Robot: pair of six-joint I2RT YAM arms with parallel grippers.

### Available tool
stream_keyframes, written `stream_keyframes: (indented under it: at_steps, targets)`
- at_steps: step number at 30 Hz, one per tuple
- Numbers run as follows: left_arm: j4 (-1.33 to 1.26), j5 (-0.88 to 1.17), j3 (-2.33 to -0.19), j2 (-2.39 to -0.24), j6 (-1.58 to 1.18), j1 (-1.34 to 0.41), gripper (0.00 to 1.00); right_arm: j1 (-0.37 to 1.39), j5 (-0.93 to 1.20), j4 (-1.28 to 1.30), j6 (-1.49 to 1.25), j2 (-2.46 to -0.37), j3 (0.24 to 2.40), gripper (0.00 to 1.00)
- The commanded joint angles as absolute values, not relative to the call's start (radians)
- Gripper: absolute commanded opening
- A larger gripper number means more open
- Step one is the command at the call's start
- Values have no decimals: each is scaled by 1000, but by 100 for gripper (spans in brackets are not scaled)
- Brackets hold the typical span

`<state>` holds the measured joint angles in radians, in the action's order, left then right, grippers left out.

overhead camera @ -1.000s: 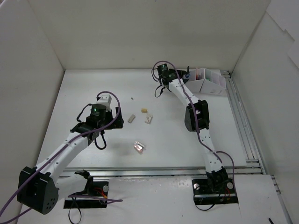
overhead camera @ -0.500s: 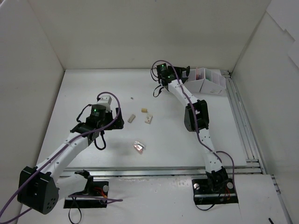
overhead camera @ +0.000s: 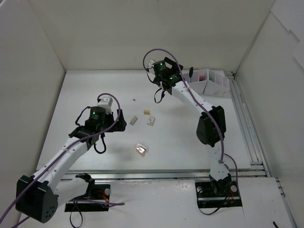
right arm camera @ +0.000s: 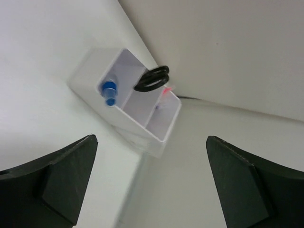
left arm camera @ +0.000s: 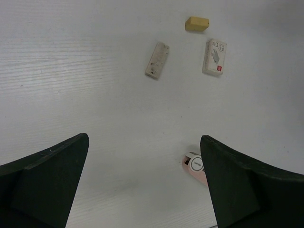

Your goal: Sort the stationery into containers

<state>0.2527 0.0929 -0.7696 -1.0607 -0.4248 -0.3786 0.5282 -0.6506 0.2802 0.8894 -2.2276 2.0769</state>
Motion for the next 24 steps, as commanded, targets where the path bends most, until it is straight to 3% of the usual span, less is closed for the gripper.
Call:
stream_keyframes:
  at_steps: [1, 6, 11, 15, 24]
  targets:
    - [242, 121, -810, -1020, -417, -373, 99, 543, -447, 242, 489, -1961, 1946, 98]
    - [247, 132, -799, -982, -439, -382, 99, 519, -146, 233, -45, -1723, 1618, 98]
    - [316, 77, -781, -944, -481, -391, 99, 646, -310, 92, -412, -1672, 1338, 98]
    - [376, 32, -747, -876, -517, -391, 99, 755, -467, 80, -521, -1759, 1327, 98]
    - [410, -32, -707, -836, -546, -400, 99, 860, -567, 78, -707, -1959, 1399, 98]
